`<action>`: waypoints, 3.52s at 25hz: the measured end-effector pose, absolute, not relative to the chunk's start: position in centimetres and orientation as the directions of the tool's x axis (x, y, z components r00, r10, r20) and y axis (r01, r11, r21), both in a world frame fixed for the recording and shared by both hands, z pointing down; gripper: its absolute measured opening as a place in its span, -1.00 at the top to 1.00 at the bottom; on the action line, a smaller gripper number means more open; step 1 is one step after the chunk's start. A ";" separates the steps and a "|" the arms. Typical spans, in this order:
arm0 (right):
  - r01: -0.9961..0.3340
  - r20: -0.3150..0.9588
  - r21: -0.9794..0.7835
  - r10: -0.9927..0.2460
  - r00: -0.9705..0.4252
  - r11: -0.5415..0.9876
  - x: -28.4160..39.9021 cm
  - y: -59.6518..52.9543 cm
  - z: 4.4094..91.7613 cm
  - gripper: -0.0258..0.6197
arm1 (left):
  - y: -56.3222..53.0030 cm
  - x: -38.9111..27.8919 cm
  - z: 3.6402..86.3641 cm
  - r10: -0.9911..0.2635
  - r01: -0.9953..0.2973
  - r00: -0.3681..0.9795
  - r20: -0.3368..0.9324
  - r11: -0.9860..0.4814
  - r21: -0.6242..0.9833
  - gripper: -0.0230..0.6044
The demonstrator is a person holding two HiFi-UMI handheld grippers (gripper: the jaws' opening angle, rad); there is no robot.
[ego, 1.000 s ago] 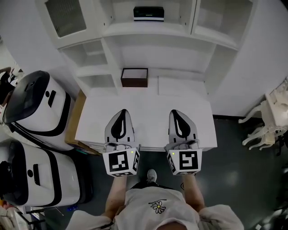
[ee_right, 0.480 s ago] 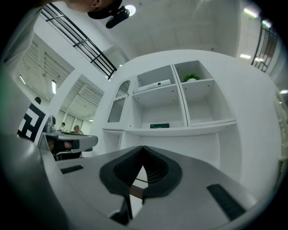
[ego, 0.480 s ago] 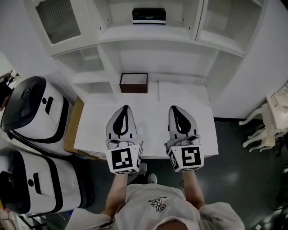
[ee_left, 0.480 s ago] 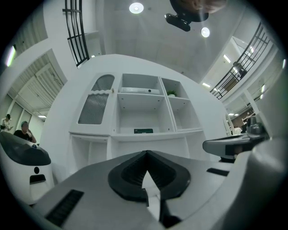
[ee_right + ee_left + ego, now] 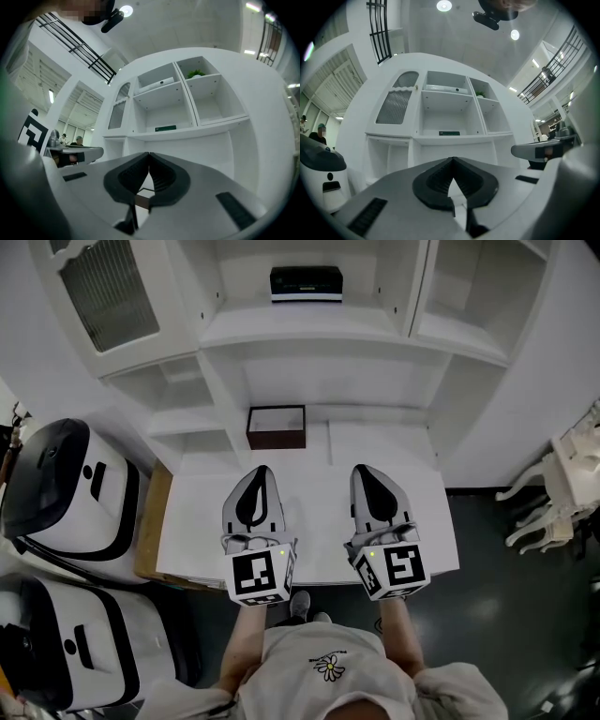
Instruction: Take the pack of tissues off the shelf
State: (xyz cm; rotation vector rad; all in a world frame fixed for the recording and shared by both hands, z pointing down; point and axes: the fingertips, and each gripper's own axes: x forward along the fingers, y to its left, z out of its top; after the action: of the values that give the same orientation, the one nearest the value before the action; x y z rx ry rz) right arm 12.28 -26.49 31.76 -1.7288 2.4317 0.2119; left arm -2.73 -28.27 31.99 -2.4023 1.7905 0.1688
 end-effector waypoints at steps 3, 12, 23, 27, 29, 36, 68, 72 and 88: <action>-0.935 -0.190 0.010 -0.918 -0.349 0.353 11.9 -27.0 32.2 0.89 | -28.8 -2.7 32.0 -0.938 -0.954 0.301 -0.172 -0.296 -0.052 0.93; -0.906 -0.198 -0.090 -0.899 -0.392 0.415 10.0 -29.7 32.6 -0.80 | -30.4 -3.7 31.2 -0.928 -0.949 0.316 -0.197 -0.311 -0.057 0.93; -0.907 -0.188 -0.097 -0.902 -0.389 0.411 9.9 -31.5 33.0 -0.91 | -31.7 -4.5 30.4 -0.922 -0.948 0.319 -0.218 -0.314 -0.057 0.93; -0.897 -0.208 -0.078 -0.887 -0.413 0.436 9.9 -32.2 30.7 -0.91 | -32.2 -5.1 30.5 -0.925 -0.950 0.313 -0.215 -0.306 -0.067 0.93; -0.891 -0.230 -0.033 -0.871 -0.434 0.453 9.8 -32.6 28.4 -0.91 | -32.5 -5.5 30.7 -0.929 -0.952 0.307 -0.209 -0.299 -0.068 0.93; -0.852 -0.259 0.054 -0.816 -0.516 0.521 10.1 -38.6 17.7 -0.91 | -33.7 -6.8 30.3 -0.931 -0.956 0.294 -0.215 -0.287 -0.064 0.93; -0.868 0.345 -0.147 -0.798 -0.494 0.474 11.8 -65.5 16.8 -0.90 | -38.1 -12.1 35.6 -0.972 -0.975 0.211 -0.100 -0.216 0.045 0.93; -0.842 0.349 -0.165 -0.768 -0.536 0.513 10.9 -64.6 17.1 -0.90 | -38.1 -12.3 35.5 -0.975 -0.978 0.198 -0.098 -0.203 0.044 0.93; -0.659 0.364 -0.113 -0.586 -0.724 0.744 3.5 -55.2 17.3 -0.90 | -34.5 -11.4 34.7 -0.975 -0.980 0.198 -0.103 -0.200 0.008 0.93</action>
State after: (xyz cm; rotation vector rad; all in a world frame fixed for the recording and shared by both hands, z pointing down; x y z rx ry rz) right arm 3.54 -55.20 17.27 -1.1809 3.2166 -0.4120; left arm -11.38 -34.54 34.74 -2.3856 1.9484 0.1310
